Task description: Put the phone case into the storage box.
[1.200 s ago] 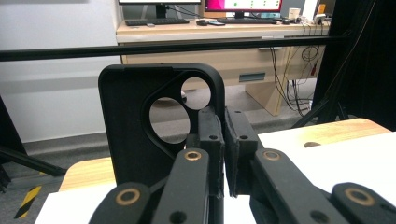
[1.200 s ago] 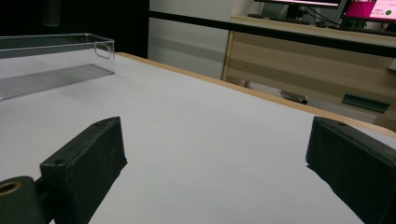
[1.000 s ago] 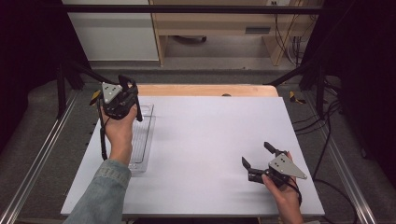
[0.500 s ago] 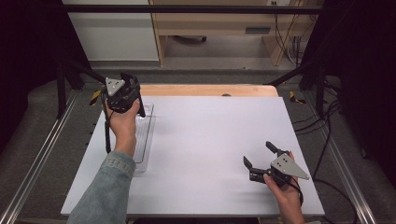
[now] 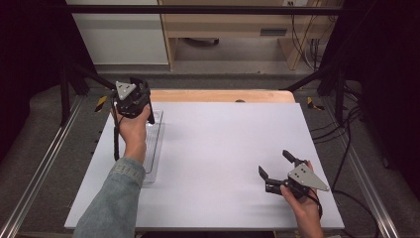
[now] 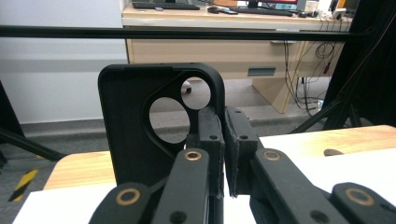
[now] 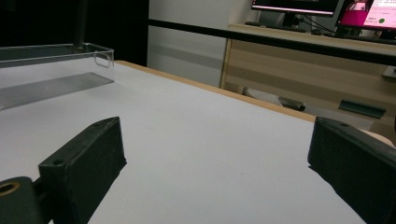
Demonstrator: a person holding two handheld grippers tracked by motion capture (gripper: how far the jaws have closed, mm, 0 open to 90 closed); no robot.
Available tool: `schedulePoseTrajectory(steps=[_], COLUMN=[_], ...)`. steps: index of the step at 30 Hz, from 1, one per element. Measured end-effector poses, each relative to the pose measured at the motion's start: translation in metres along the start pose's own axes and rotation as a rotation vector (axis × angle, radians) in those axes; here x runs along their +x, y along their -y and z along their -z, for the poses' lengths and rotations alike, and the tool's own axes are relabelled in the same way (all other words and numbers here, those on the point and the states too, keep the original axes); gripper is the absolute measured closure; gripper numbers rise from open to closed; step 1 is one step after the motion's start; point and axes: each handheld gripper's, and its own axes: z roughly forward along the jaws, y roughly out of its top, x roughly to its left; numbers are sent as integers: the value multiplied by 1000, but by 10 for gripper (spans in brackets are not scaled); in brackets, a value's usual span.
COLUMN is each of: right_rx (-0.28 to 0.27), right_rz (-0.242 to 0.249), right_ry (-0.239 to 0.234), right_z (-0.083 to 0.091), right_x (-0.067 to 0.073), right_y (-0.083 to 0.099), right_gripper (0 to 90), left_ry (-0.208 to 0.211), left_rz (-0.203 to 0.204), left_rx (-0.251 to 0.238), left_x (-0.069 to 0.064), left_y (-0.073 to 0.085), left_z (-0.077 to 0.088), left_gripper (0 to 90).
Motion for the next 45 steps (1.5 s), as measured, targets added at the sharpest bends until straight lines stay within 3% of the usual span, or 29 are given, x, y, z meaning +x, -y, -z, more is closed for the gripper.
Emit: schedulePoseTrajectory(steps=[3,6,11,16,24,45], right_rx=[-5,-6,-5,-5,-6,-5], right_rz=[-5,-10,-9,-9,-11,-15], right_ry=[-1,2,3,1,2,-1], right_z=[1,2,1,1,1,1], right_x=[-1,-2,-2,-1,-2,-2], right_y=[0,0,-1,-1,-1,0], right_gripper=[43,43,43,43,44,43], left_ry=[1,-13,-7,-6,-1,-20], left_rz=[1,-49,-76,-42,-25,-26], left_rx=[3,5,10,13,23,45], left_x=[-2,-5,-8,-5,-6,1], left_y=[0,0,1,2,5,11], left_z=[0,0,0,0,-2,-4], left_gripper=[864,864,864,864,864,864])
